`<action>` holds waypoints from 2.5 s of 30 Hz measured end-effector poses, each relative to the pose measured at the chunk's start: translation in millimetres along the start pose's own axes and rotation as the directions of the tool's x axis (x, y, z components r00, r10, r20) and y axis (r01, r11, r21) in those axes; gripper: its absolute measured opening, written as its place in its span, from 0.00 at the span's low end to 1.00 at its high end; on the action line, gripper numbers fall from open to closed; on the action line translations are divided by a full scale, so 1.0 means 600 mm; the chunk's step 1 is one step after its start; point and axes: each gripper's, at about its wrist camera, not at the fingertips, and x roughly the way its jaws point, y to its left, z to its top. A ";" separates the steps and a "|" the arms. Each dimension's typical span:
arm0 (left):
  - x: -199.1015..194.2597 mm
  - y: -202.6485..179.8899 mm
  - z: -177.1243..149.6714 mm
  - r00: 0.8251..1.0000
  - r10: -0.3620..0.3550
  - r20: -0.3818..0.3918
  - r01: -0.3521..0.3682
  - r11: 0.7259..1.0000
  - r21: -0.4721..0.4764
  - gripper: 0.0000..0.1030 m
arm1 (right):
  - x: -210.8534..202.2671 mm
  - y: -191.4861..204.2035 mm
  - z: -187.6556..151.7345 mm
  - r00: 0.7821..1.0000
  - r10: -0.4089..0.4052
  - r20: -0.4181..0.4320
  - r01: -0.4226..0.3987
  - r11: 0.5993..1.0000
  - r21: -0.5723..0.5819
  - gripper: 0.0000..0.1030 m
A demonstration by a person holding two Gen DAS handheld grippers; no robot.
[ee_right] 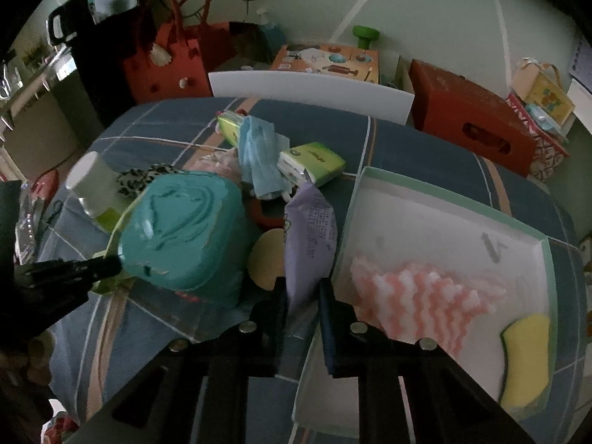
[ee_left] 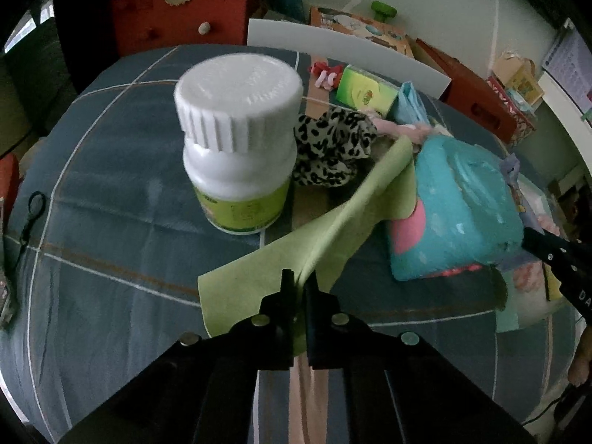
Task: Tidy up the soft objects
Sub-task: 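Carry cloth and packet over the white tray while both tools open to drop them inside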
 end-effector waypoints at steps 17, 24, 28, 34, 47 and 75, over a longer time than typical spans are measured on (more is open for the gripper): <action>-0.111 -0.015 -0.016 0.995 0.010 0.097 -0.008 1.000 -0.018 0.03 | -0.107 0.010 -0.036 0.996 0.040 0.081 -0.041 0.999 0.006 0.12; -0.164 -0.029 -0.020 0.988 0.018 0.151 -0.016 1.000 -0.013 0.03 | -0.149 -0.003 -0.046 0.992 0.046 0.117 -0.049 0.999 0.020 0.12; -0.190 -0.039 -0.020 0.983 0.022 0.180 -0.020 1.000 -0.009 0.03 | -0.169 -0.013 -0.054 0.990 0.050 0.133 -0.055 0.998 0.033 0.12; -0.217 -0.060 -0.022 0.979 0.031 0.201 -0.033 0.999 0.005 0.03 | -0.194 -0.028 -0.066 0.986 0.054 0.159 -0.062 0.997 0.042 0.12; -0.265 -0.149 -0.003 0.972 0.004 0.234 -0.022 0.997 0.074 0.03 | -0.220 -0.111 -0.093 0.981 0.043 0.189 -0.067 0.990 0.123 0.12; -0.197 -0.416 0.075 0.970 -0.062 0.235 -0.012 0.954 0.300 0.03 | -0.181 -0.345 -0.112 0.987 -0.069 0.147 0.024 0.958 0.287 0.12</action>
